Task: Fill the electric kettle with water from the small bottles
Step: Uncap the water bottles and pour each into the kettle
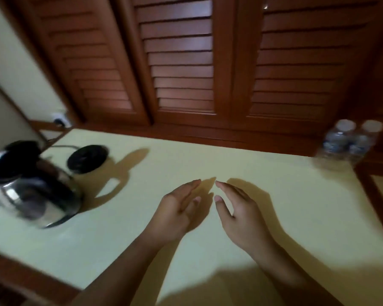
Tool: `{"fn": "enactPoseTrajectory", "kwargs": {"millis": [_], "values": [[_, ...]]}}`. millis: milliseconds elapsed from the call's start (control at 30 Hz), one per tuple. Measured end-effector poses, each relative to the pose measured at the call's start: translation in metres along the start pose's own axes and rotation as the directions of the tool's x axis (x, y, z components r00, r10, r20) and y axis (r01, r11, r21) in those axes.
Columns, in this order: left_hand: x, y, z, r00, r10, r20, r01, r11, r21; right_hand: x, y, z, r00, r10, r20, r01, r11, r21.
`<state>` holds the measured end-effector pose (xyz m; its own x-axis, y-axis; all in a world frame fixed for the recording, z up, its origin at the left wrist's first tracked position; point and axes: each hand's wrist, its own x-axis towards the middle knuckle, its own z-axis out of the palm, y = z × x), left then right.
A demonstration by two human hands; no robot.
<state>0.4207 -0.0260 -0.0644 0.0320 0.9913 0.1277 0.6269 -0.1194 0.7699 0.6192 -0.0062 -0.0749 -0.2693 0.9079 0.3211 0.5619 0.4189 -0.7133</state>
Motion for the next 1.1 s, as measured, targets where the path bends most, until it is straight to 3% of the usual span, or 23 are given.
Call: {"fn": "enactPoseTrajectory", "kwargs": {"millis": [200,400,667,800,933,1100], "values": [[-0.088,-0.056,-0.075,0.961,-0.140,-0.237,0.143,0.990,-0.004,0.000,-0.074,0.086,0.965,-0.201,0.167,0.177,0.973,0.151],[-0.169,-0.099,-0.150,0.900,-0.215,-0.379,0.250,0.967,0.046,-0.010,-0.152,0.173,0.885,-0.353,0.303,0.283,0.925,0.252],[-0.236,-0.172,-0.259,0.823,-0.242,-0.514,0.278,0.960,-0.007,-0.009,-0.257,0.276,0.801,-0.494,0.339,0.403,0.863,0.304],[-0.245,-0.221,-0.317,0.803,-0.208,-0.559,0.259,0.966,0.012,-0.004,-0.304,0.336,0.776,-0.517,0.361,0.465,0.856,0.227],[-0.238,-0.264,-0.362,0.764,-0.197,-0.614,0.257,0.966,0.010,0.011,-0.328,0.389,0.767,-0.489,0.416,0.537,0.844,0.003],[-0.209,-0.294,-0.395,0.721,-0.156,-0.675,0.238,0.971,0.030,0.020,-0.331,0.421,0.806,-0.287,0.518,0.465,0.848,-0.254]]}}
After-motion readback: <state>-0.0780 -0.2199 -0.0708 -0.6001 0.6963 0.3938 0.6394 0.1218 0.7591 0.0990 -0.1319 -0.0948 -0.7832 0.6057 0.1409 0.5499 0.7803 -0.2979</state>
